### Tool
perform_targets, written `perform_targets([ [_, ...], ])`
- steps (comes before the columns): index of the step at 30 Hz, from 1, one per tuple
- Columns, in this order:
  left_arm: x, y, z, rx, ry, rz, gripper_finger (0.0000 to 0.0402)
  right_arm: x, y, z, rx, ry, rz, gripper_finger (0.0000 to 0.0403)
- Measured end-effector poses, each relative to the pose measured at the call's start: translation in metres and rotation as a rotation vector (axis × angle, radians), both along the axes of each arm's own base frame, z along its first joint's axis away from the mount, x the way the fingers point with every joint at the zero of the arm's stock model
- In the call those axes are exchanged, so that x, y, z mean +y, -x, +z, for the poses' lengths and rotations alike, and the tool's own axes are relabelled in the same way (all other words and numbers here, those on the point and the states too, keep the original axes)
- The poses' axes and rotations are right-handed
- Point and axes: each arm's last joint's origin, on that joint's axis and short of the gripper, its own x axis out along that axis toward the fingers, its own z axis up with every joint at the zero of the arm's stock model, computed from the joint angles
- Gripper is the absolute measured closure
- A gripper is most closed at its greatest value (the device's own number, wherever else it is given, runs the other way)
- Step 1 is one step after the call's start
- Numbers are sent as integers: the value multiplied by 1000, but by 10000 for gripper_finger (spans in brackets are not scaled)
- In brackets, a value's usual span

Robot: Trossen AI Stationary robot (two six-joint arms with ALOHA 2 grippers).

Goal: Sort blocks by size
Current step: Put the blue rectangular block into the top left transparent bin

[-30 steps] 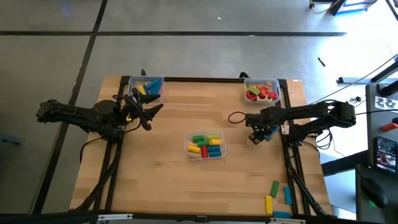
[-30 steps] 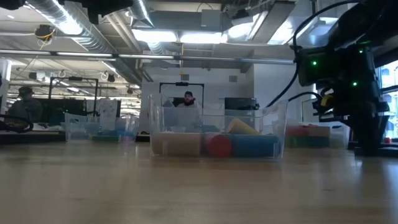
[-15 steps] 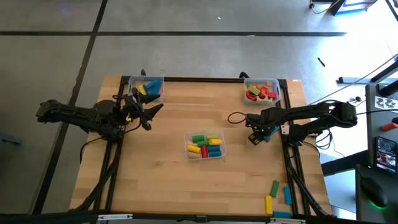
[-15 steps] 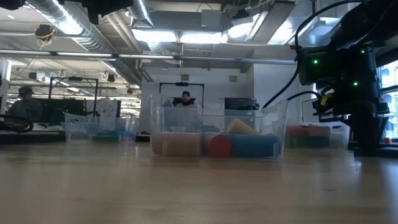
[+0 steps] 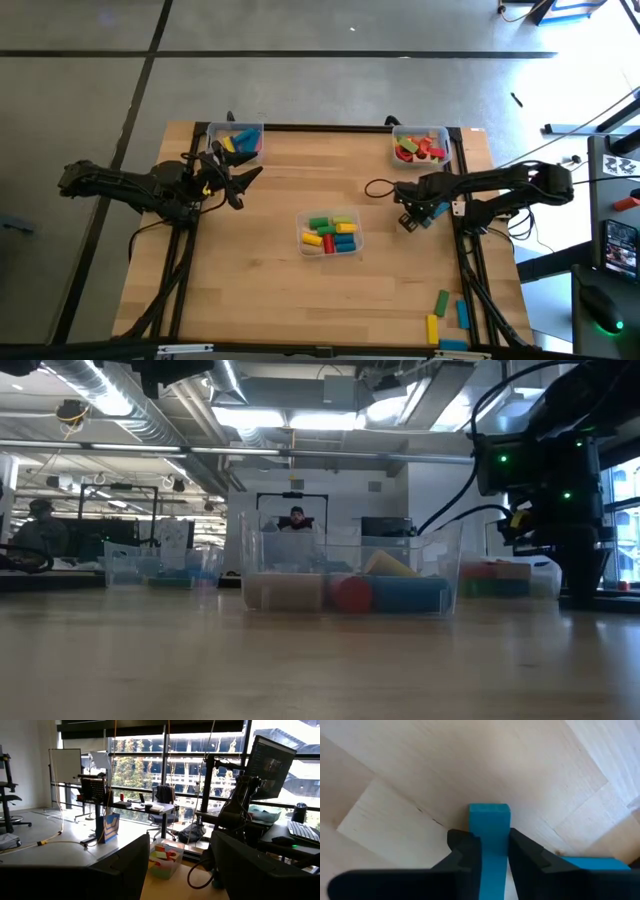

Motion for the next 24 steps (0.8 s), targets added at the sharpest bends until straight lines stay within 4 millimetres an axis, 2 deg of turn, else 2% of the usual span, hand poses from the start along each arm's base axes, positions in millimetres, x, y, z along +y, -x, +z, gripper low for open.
perform_targets([
  [19,0,0,0,1,-4,1,192,0,-4,4,-24,-34,11,316],
  [24,0,0,0,3,-5,1,192,-1,-13,14,-69,-33,13,316],
])
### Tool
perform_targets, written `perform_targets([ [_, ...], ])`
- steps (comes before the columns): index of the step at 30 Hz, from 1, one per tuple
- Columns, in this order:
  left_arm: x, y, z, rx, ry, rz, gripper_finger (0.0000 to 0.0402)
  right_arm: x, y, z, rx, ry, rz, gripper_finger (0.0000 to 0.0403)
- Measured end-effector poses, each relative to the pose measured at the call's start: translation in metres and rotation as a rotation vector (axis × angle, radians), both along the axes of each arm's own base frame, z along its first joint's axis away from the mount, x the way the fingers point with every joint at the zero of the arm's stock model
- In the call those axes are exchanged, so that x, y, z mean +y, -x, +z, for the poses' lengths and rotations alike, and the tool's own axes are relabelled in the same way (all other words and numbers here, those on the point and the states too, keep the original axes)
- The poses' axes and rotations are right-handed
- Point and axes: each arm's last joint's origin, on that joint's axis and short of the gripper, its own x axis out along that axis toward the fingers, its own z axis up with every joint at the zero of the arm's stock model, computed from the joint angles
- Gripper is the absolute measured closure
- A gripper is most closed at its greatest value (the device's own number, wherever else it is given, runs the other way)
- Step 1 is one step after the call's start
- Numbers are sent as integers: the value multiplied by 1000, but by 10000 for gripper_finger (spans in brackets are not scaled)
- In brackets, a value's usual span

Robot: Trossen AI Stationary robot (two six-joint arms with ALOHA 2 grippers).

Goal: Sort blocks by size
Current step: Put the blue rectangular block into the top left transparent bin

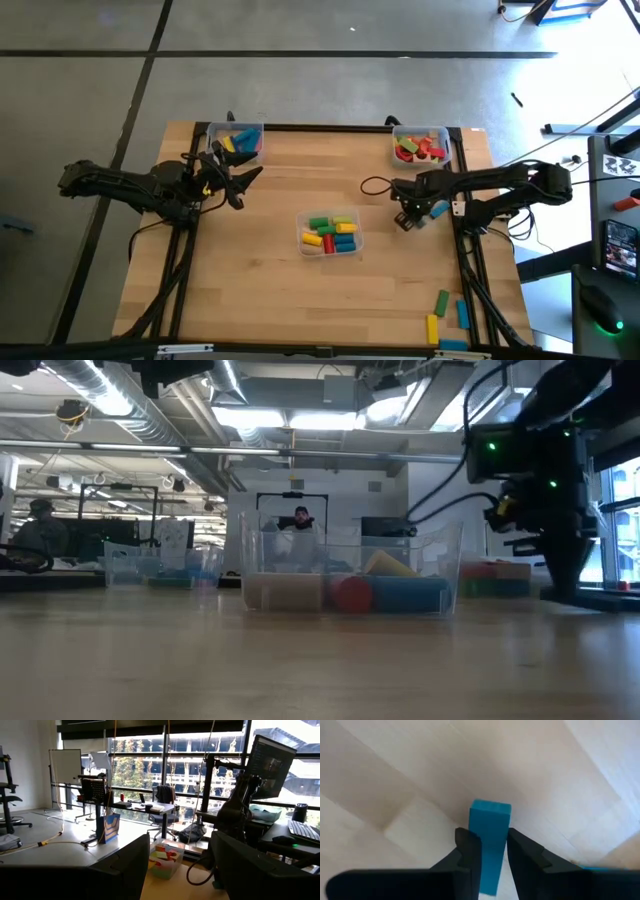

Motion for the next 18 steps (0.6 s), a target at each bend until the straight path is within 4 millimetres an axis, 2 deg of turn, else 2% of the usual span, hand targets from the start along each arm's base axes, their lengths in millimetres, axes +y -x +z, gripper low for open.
perform_targets([
  [6,0,0,0,1,-1,0,192,-3,-14,17,-71,15,14,316],
  [13,0,0,0,1,-1,0,192,-3,-16,20,-83,-2,-16,313],
  [18,0,0,0,1,-1,0,192,0,-16,17,-89,-1,-49,268],
])
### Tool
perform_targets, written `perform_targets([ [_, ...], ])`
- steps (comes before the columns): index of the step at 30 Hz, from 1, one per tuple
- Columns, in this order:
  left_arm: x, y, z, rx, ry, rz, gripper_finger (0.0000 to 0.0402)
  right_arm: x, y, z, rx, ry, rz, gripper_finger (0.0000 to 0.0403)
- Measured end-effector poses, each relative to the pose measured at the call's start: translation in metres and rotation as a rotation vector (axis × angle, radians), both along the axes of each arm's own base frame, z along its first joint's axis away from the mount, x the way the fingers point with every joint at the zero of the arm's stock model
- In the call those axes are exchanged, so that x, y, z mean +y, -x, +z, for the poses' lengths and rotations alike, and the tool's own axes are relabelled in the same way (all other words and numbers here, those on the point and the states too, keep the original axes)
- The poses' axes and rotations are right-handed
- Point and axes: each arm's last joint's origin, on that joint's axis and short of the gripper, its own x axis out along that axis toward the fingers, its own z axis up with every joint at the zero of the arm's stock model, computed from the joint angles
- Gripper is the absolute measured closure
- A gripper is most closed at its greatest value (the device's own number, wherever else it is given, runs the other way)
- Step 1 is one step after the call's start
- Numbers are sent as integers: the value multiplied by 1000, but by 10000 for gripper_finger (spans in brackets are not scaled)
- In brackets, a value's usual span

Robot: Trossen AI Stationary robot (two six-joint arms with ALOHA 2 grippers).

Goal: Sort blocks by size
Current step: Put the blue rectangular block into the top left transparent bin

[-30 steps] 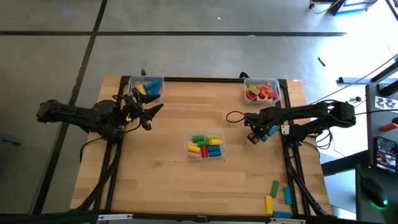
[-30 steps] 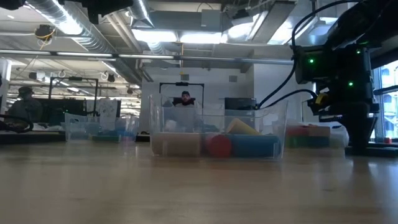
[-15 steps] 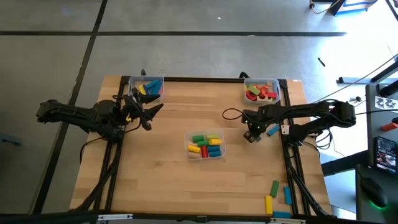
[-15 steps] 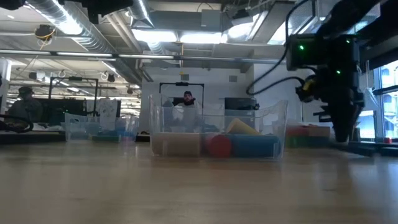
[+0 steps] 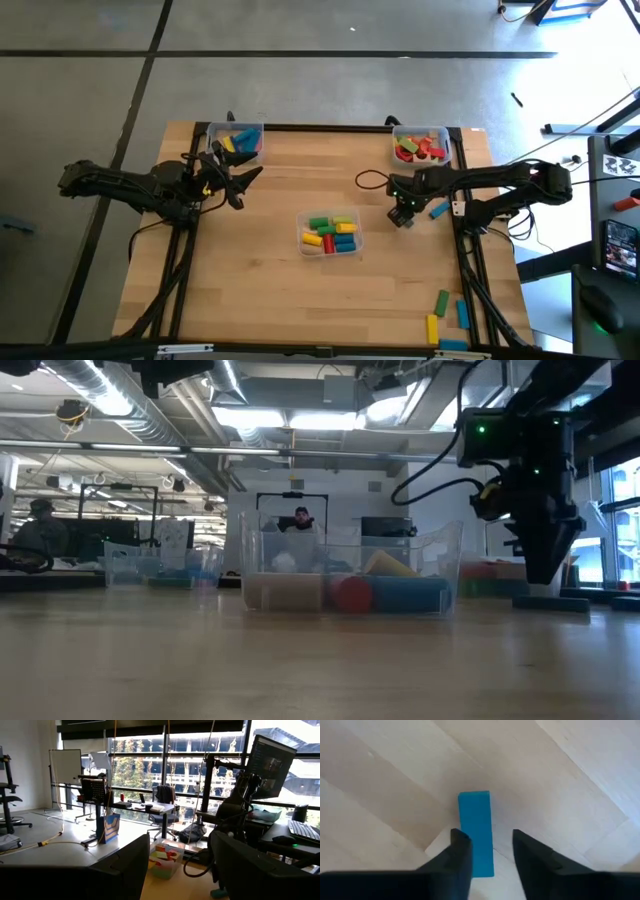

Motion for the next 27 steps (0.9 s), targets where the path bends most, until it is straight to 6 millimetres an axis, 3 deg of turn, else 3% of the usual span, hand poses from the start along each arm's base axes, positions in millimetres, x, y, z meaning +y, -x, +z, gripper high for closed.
perform_targets([
  [5,0,0,0,0,0,0,192,13,-3,-6,-20,130,10,200],
  [10,0,0,0,0,0,0,192,38,-3,-12,-64,277,15,165],
  [18,0,0,0,0,0,0,192,71,16,-39,-178,416,-26,169],
  [27,0,0,1,-7,2,0,192,82,35,-69,-364,481,-38,194],
])
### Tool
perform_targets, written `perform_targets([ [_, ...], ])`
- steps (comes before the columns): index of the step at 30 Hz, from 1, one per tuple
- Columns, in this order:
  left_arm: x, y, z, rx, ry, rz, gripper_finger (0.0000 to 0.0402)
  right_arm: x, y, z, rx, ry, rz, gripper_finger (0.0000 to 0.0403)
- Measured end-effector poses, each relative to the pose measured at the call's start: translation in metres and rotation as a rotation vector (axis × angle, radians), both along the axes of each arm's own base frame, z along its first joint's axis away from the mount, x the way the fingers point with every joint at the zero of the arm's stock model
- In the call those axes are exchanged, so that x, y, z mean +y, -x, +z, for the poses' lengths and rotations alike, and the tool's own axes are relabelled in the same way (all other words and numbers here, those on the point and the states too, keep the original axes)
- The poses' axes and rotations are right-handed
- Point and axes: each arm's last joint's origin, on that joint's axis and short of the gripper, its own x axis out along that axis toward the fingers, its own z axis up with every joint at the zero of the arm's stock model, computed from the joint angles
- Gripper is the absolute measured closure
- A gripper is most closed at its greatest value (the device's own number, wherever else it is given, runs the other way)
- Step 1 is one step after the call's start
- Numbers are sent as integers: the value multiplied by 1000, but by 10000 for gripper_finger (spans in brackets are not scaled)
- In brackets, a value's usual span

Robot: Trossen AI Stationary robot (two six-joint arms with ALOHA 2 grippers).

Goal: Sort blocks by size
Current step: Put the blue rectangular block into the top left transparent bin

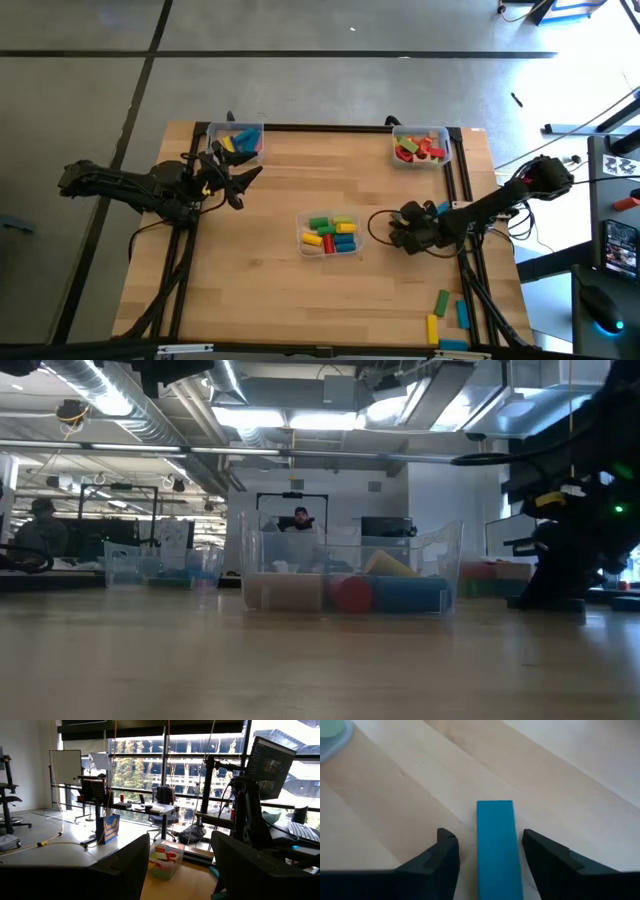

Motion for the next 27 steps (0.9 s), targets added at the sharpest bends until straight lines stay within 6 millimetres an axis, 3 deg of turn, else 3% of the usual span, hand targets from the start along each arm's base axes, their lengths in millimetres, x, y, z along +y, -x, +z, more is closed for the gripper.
perform_targets([
  [6,0,0,0,0,-1,0,192,-4,13,-12,-2,39,-5,226],
  [16,0,0,0,-2,-1,0,192,-6,16,-15,-18,84,2,301],
  [27,0,0,0,-4,3,-1,192,-6,15,-15,-22,90,1,293],
])
